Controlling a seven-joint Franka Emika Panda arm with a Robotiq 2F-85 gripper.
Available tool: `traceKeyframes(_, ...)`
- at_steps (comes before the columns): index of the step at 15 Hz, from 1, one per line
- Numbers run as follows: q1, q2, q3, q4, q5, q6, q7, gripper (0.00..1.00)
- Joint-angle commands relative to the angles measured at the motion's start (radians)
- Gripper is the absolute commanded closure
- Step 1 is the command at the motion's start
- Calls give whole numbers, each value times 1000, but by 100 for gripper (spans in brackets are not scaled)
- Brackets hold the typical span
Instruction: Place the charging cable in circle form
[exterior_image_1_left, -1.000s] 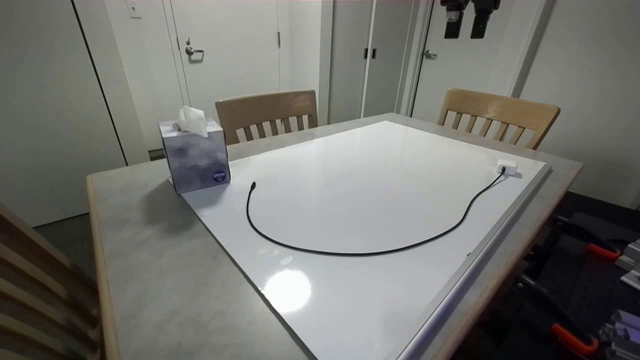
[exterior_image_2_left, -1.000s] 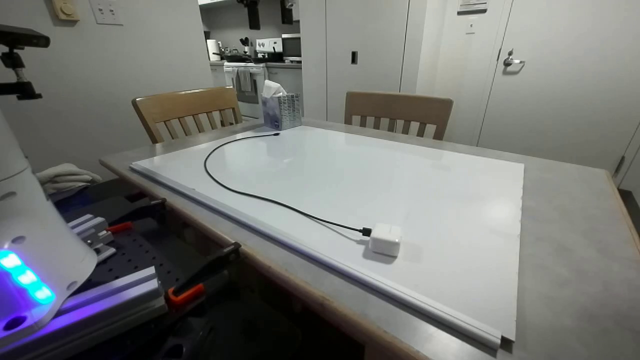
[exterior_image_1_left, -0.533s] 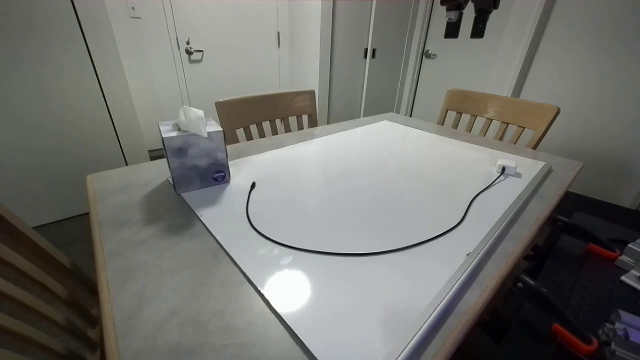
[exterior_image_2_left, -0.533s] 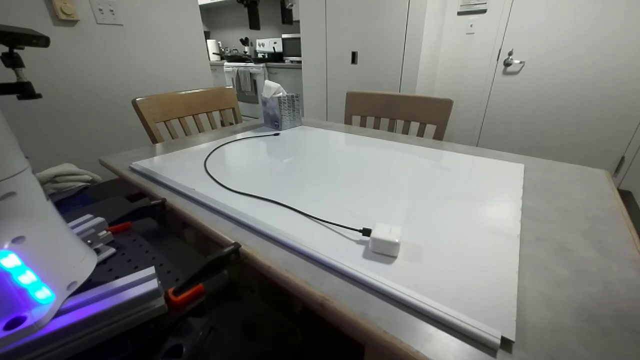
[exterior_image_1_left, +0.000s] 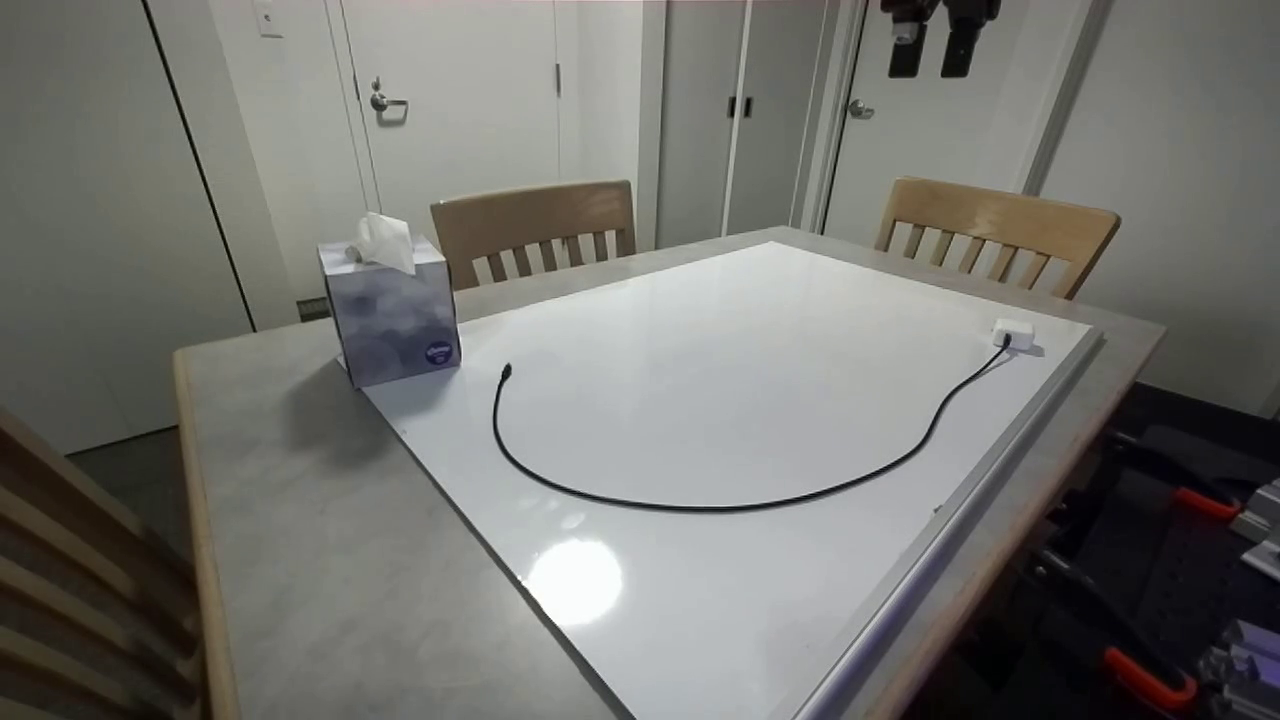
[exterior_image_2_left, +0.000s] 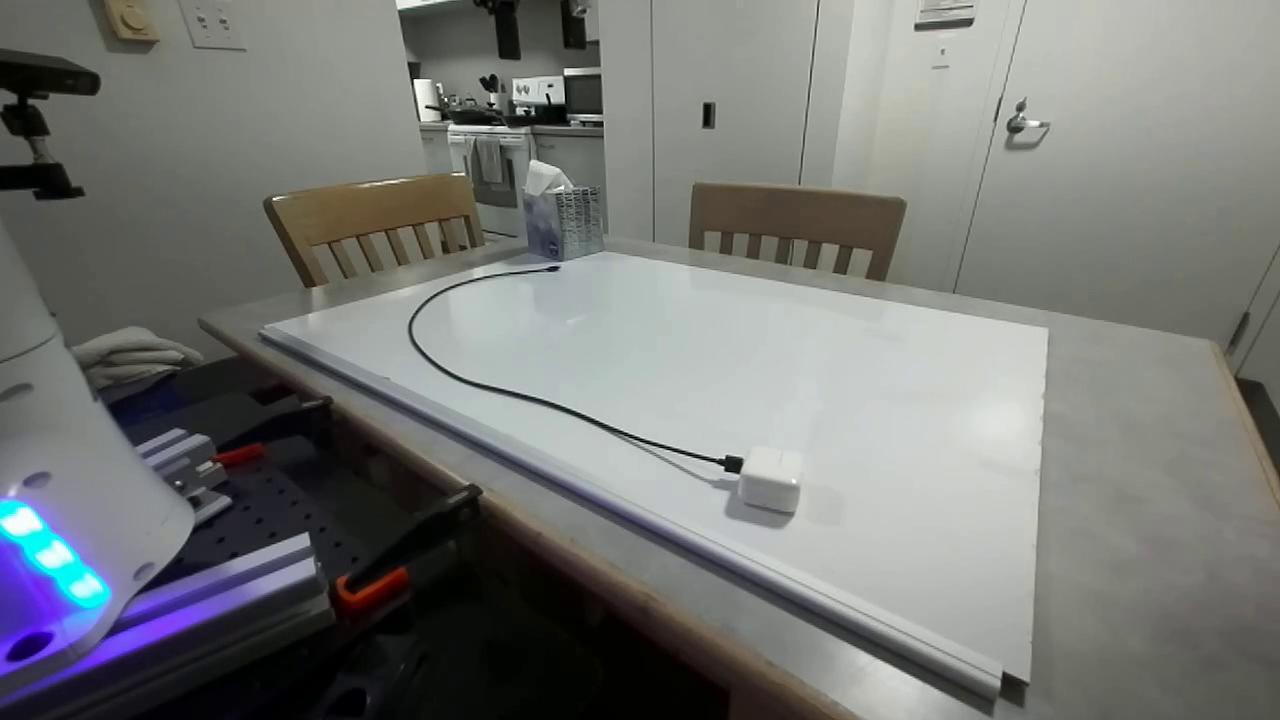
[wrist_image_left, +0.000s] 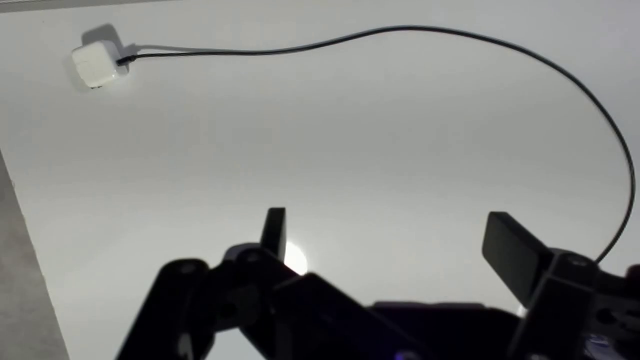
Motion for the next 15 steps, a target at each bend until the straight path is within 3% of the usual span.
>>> traceKeyframes(1, -2, 0, 2, 2, 1, -2, 0, 0)
traceKeyframes(4, -11, -6, -11, -27, -14, 43, -26, 0)
traceKeyframes(11, -79, 0, -80, -155, -88, 297, -45, 0)
traceKeyframes(12, -59, 0, -67, -116, -59, 236, -41, 0)
traceKeyframes(15, -64, -1, -70, -124, -61, 245, -41, 0)
